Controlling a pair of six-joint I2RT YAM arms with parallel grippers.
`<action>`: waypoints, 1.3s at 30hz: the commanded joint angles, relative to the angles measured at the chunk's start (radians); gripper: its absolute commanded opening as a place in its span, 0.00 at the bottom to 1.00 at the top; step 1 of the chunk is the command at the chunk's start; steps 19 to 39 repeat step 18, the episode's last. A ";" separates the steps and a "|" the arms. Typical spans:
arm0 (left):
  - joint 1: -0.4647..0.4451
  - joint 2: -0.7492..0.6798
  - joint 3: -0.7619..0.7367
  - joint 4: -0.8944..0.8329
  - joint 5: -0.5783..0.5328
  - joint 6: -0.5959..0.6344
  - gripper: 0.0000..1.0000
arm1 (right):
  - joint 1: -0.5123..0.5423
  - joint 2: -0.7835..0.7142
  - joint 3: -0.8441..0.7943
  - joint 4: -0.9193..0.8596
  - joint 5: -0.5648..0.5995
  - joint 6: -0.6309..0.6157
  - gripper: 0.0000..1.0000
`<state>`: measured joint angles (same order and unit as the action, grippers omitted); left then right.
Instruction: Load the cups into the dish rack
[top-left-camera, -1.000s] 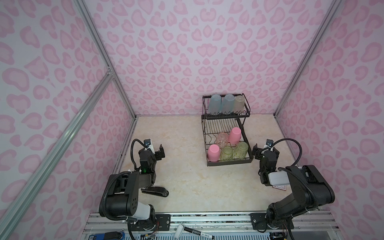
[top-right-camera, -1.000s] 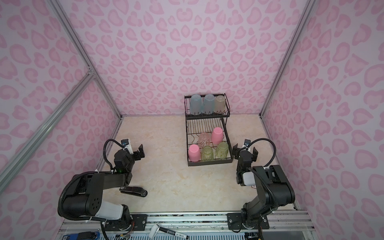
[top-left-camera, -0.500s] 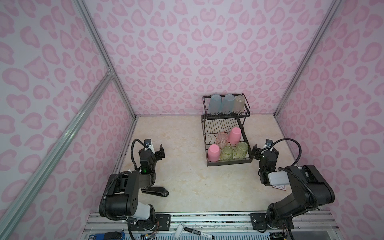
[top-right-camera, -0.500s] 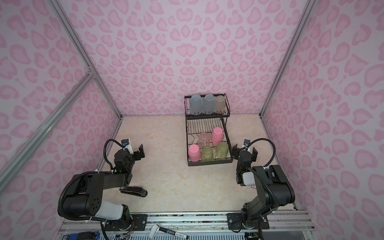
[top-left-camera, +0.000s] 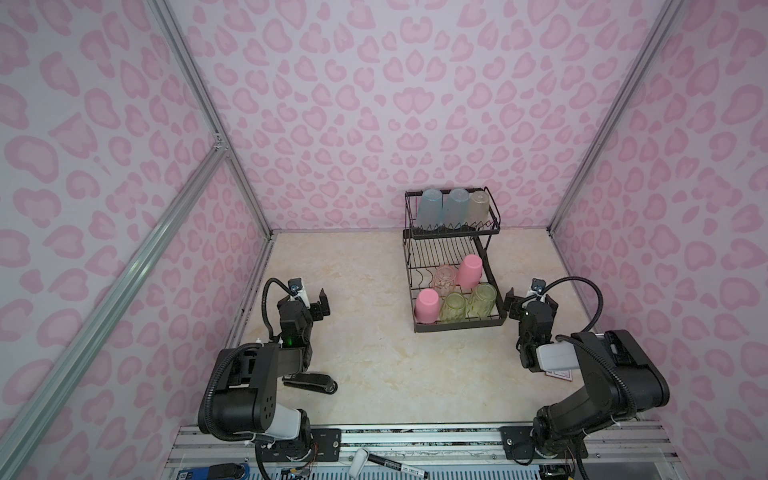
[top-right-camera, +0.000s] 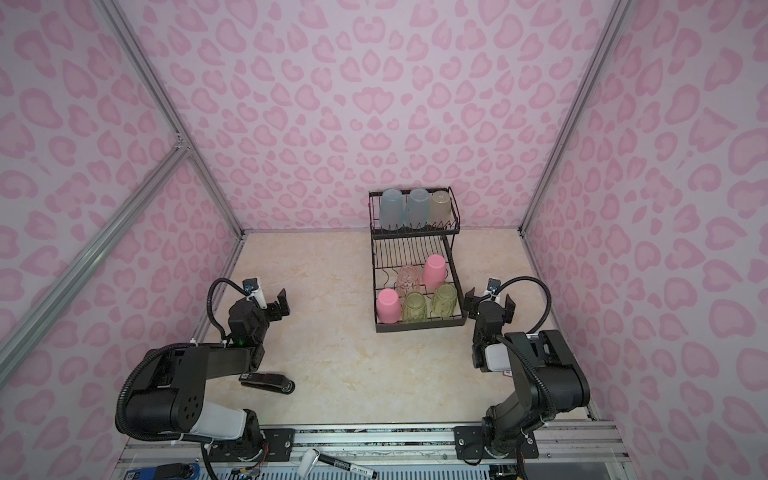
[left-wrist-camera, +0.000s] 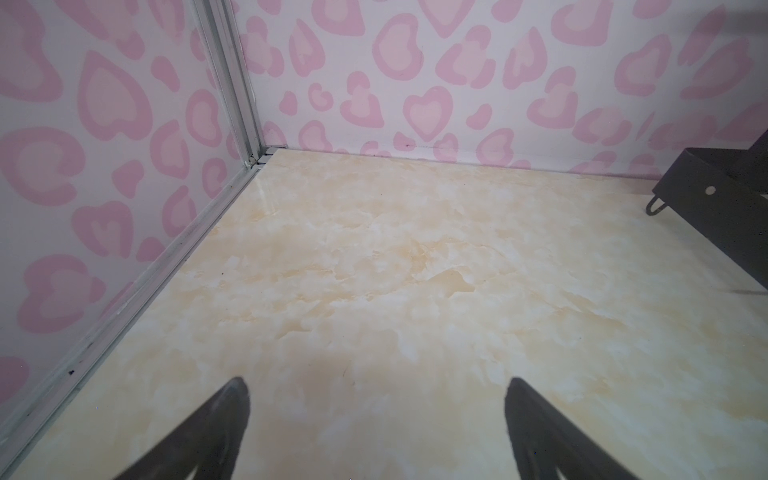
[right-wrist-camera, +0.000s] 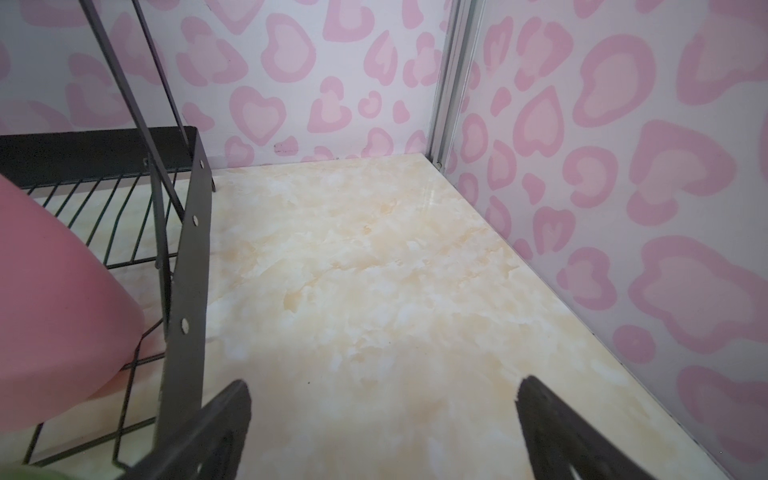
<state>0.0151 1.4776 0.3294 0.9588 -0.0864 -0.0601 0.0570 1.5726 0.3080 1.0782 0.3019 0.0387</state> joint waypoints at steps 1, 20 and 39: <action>0.000 -0.005 -0.001 0.026 -0.010 0.004 0.98 | 0.001 -0.001 -0.005 0.022 0.008 0.004 0.99; 0.000 -0.004 0.000 0.025 -0.009 0.006 0.97 | 0.001 -0.001 -0.005 0.022 0.008 0.004 0.99; 0.000 -0.004 0.000 0.025 -0.009 0.006 0.97 | 0.001 -0.001 -0.005 0.022 0.008 0.004 0.99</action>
